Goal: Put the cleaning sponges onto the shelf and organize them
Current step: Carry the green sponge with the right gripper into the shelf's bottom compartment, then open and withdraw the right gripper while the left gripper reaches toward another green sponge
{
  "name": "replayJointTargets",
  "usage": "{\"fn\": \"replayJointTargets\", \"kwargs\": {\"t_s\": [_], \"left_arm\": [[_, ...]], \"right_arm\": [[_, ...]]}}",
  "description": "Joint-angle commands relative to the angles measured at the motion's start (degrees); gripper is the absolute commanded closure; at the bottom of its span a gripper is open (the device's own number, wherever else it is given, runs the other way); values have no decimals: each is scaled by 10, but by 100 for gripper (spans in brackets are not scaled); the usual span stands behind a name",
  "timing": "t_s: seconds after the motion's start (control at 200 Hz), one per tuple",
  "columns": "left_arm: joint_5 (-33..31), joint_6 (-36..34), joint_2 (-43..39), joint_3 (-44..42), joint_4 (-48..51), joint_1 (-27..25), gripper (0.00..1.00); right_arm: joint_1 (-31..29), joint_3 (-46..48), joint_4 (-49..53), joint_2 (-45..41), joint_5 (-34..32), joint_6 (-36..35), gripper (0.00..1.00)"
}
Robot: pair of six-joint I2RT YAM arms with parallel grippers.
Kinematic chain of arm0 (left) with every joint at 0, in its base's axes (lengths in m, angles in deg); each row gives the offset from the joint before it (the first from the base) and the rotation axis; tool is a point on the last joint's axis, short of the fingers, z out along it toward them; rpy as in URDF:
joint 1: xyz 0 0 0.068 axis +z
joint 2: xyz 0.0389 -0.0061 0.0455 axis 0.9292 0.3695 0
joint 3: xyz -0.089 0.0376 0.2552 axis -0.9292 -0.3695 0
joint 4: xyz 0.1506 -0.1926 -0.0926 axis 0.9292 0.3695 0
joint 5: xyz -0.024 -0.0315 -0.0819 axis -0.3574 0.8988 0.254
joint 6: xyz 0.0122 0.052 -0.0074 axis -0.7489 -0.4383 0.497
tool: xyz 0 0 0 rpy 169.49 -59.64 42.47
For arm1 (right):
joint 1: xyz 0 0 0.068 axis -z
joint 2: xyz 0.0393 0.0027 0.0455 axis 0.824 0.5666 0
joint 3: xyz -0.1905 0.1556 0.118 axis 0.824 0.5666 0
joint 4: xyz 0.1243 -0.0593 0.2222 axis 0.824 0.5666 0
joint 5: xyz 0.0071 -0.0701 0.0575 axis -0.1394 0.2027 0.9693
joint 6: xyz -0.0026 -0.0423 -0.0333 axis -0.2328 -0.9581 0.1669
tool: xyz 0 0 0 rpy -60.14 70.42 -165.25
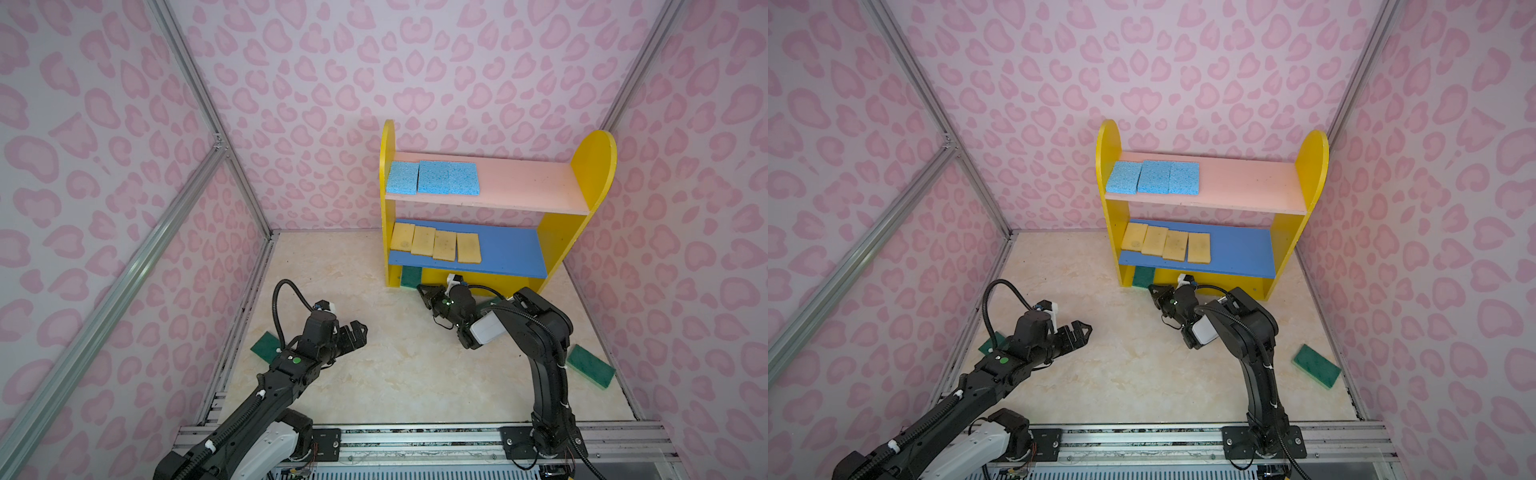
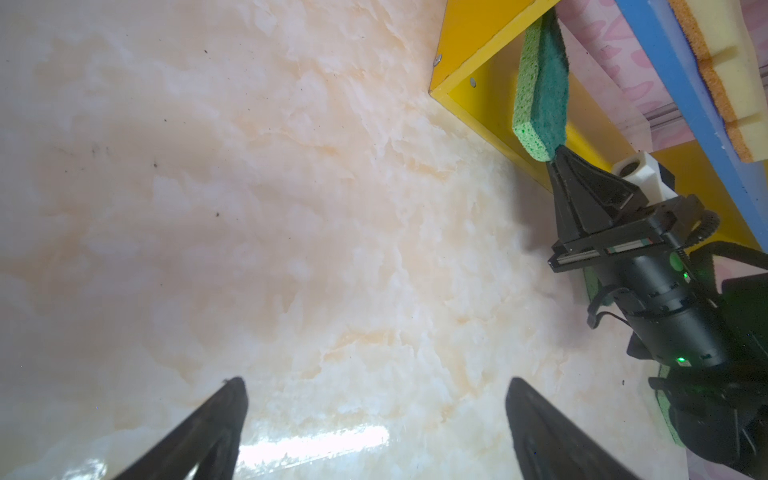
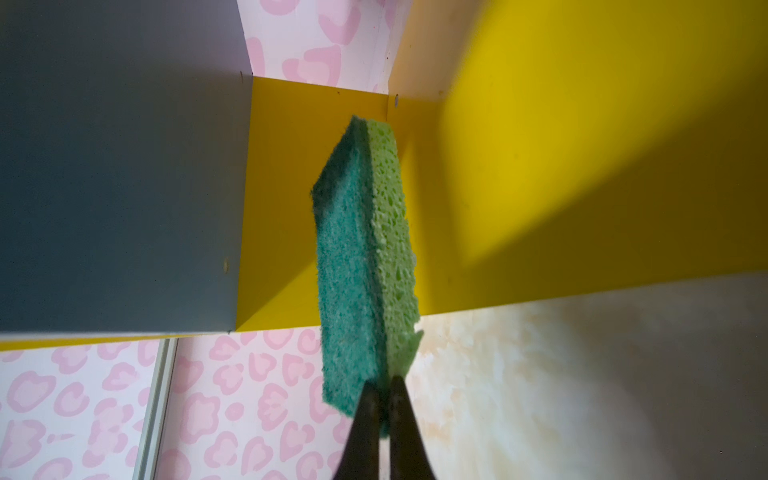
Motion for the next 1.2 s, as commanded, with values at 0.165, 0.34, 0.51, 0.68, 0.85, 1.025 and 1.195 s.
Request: {"fn": "replayJointTargets", "kwargs": {"t_s": [0.165,0.34,0.51,0.68,0.85,1.025,1.195], "left_arm": [[6,-6,9,1,-8,2,2],[2,-11,11,5,-6,3,2],[6,-13,17,6,-7,6,2],[8,-13,20,7,-7,8,2],[8,-14,21,7,-7,8,2],[6,-15,20,10,-5,11,2],[9,-8,26,10,-6,17,2]], "right_arm": [[1,-54,61,29,-13,-13,100],[1,-87,109,33,-20,-27,100],[1,-117,134,49,-13,-33,100],[2,-156,170,67,-3,-47,100],[0,-186,198,75,5,-61,100],[1,-194,207,77,9,-64,81],[-1,-187,210,70,9,-71,50]]}}
